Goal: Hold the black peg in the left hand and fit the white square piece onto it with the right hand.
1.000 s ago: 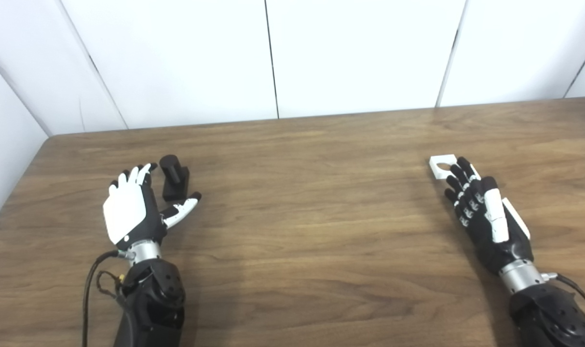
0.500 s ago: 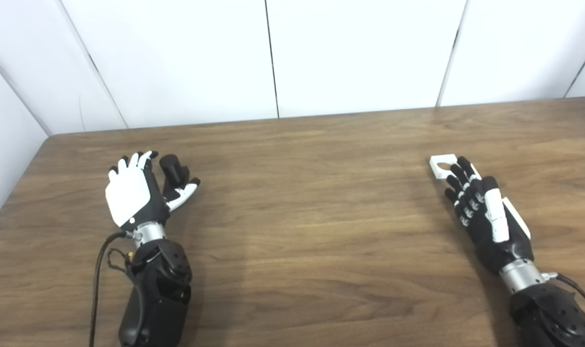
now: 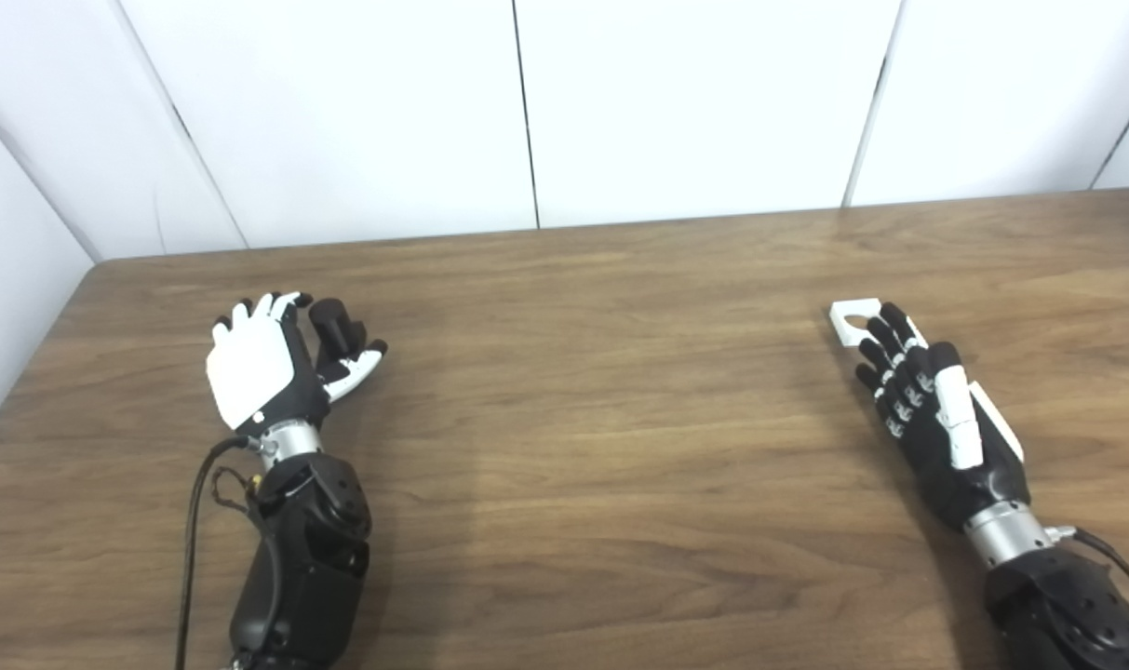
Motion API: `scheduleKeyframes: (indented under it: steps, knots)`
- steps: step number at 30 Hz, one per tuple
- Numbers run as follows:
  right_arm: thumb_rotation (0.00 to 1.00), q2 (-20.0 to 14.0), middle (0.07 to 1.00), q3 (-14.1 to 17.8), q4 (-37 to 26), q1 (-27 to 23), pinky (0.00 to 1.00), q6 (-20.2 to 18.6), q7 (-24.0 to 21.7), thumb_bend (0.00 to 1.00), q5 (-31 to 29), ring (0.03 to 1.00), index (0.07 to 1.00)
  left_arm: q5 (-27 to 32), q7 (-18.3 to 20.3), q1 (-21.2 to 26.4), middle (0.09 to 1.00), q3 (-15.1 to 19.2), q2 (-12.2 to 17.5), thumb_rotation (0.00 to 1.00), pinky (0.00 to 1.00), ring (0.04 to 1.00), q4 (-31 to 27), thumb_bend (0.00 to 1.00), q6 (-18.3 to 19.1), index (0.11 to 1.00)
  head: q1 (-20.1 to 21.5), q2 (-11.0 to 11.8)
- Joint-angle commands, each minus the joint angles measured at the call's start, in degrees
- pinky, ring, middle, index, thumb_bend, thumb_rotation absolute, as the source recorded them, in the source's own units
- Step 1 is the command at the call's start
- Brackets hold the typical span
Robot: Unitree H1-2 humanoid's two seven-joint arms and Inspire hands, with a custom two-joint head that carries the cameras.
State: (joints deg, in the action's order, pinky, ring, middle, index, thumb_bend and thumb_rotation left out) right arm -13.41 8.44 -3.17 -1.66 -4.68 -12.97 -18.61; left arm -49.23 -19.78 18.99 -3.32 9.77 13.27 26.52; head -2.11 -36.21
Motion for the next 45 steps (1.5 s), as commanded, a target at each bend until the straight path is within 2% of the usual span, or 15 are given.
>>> scheduleKeyframes:
  steps: [1, 9, 16, 24, 33, 38, 45]
  knots:
    - [0.92, -0.13, 1.000, 0.16, 1.59, 1.00, 1.00, 0.87, -0.85, 0.69, -0.59, 1.000, 1.000, -1.98, -1.50, 2.96, 0.896, -0.05, 1.15, 0.42, 0.99, 0.960, -0.61, 0.76, 0.32, 0.752, -0.14, -0.11]
    - [0.92, -0.44, 1.000, 0.34, 1.55, 1.06, 1.00, 0.98, -1.21, 0.69, -0.92, 1.000, 1.000, -6.02, 0.50, 2.33, 0.892, 0.39, 0.75, 0.38, 0.98, 0.961, -0.86, 0.76, 0.39, 0.704, -0.36, -0.32]
    - [0.94, -0.99, 1.000, 0.27, 1.73, 0.97, 1.00, 1.28, -1.83, 0.69, -0.90, 1.000, 1.000, -12.59, 3.95, 1.95, 0.902, 1.32, 0.30, 0.36, 0.99, 0.968, -0.30, 0.78, 0.40, 0.698, -0.65, -0.39]
    - [0.95, -1.59, 1.000, 0.26, 1.52, 1.06, 1.00, 1.15, -2.46, 0.69, -0.94, 1.000, 1.000, -16.53, 5.41, 1.54, 0.903, 1.85, 0.09, 0.35, 1.00, 0.972, 0.61, 0.79, 0.40, 0.696, -0.89, -0.60]
    - [0.97, -2.23, 1.000, 0.38, 1.28, 0.96, 1.00, 0.87, -3.30, 0.67, -0.92, 1.000, 1.000, -22.75, 10.20, 1.42, 0.901, 3.29, -0.78, 0.36, 1.00, 0.980, 0.82, 0.78, 0.39, 0.668, -1.11, -0.76]
    - [0.97, -2.32, 1.000, 0.48, 1.44, 1.05, 1.00, 1.05, -3.54, 0.67, -1.11, 1.000, 1.000, -23.49, 10.40, 1.30, 0.890, 3.47, -1.10, 0.33, 1.00, 0.974, 0.71, 0.77, 0.40, 0.626, -1.23, -0.75]
    - [0.97, -2.41, 1.000, 0.38, 1.47, 0.86, 1.00, 1.03, -3.63, 0.67, -0.96, 1.000, 1.000, -21.20, 9.50, 1.03, 0.872, 2.51, -0.61, 0.25, 1.00, 0.967, -0.03, 0.74, 0.36, 0.580, -1.30, -0.77]
